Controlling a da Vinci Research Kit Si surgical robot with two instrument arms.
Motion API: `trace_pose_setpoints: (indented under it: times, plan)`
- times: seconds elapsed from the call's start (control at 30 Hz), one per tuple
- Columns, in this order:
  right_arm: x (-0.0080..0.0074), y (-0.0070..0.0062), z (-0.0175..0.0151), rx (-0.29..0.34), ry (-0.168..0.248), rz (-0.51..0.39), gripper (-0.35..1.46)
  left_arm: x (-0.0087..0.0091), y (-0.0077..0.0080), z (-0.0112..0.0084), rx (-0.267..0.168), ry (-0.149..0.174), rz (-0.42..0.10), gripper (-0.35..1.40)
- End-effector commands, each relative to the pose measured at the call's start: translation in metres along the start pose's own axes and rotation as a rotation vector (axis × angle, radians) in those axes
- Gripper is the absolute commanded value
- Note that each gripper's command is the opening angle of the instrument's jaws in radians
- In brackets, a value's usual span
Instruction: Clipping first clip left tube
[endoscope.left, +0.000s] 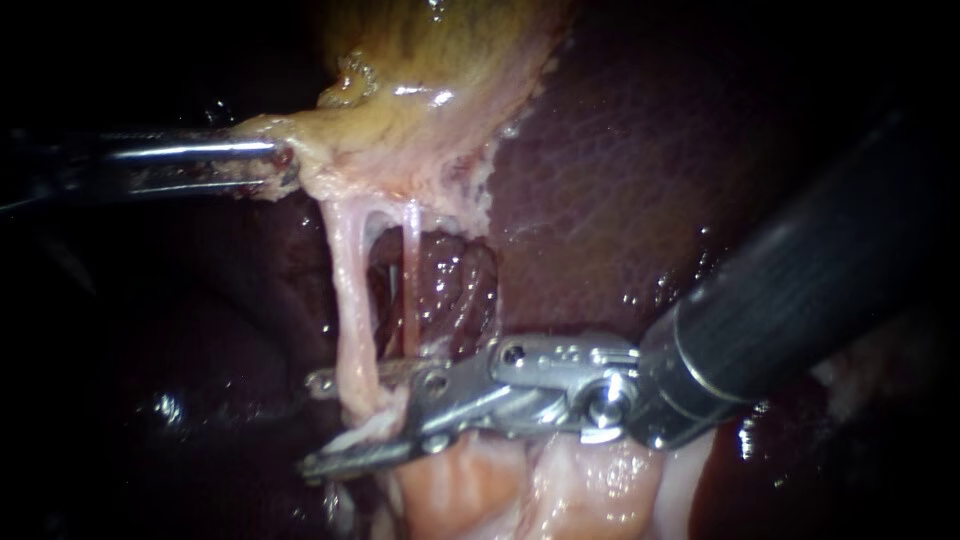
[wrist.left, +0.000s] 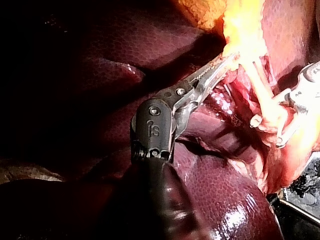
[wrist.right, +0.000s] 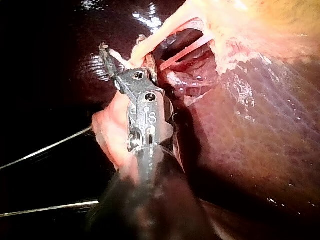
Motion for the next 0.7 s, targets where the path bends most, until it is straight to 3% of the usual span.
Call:
trace_pose_setpoints:
  times: [0.03,0.2,0.7]
  plan:
    - [0.0000,0.0000,0.0000,-0.008,0.001,0.001,0.44,0.0000,-0.0001,0.0000,0.000,0.000,-0.001,-0.35]
    - [-0.0001,0.0001,-0.0002,-0.008,0.004,0.001,0.32,0.0001,-0.0003,-0.0002,-0.001,0.000,-0.001,-0.35]
    - [-0.0001,0.0002,-0.0006,-0.005,0.005,0.031,-0.35,0.0001,-0.0003,-0.0002,-0.001,0.000,-0.001,-0.35]
